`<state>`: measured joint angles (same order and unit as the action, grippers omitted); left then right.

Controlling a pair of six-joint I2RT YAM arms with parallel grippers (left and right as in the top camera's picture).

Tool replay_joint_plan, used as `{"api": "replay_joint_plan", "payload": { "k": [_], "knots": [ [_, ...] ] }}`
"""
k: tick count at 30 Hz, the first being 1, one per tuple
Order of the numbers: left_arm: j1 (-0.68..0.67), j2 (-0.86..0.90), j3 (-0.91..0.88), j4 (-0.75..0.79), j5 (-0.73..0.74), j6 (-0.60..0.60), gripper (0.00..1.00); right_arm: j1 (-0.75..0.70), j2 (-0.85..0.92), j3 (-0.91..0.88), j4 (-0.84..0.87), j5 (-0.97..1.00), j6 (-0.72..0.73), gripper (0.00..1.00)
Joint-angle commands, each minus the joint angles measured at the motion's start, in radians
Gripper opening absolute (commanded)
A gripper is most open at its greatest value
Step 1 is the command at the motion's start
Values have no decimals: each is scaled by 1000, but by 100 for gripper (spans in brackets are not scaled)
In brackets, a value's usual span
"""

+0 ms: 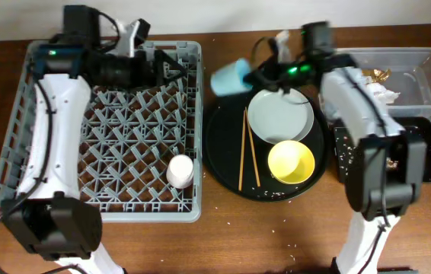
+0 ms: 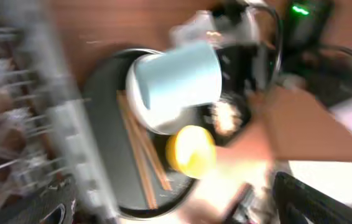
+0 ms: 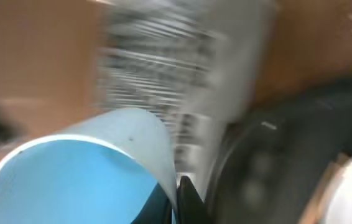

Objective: Sort waste into correct bins and load items into the dishwasher rack

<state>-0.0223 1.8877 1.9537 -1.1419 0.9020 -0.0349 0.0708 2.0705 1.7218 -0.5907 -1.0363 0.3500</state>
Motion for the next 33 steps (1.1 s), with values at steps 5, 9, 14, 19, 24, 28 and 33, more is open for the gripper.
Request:
{"api": "replay_joint_plan", "payload": {
  "k": [5,9,14,19,24,28,33],
  "knots": [
    [21,8,-157,24,457,269,99,87,-45,12,253,-375,107,4],
    [21,11,-203,59,456,269,99,135,-45,12,405,-366,217,4],
    [21,11,-203,79,445,268,93,206,-44,11,387,-271,216,4],
    [21,11,-203,79,446,268,89,267,-44,11,388,-182,217,4],
    [21,11,-203,79,445,268,68,272,-44,11,384,-156,216,7],
    [23,11,-203,80,429,268,61,272,-44,11,378,-156,205,38],
    [41,6,-107,15,90,174,58,220,-45,11,113,170,105,88]
  ]
}}
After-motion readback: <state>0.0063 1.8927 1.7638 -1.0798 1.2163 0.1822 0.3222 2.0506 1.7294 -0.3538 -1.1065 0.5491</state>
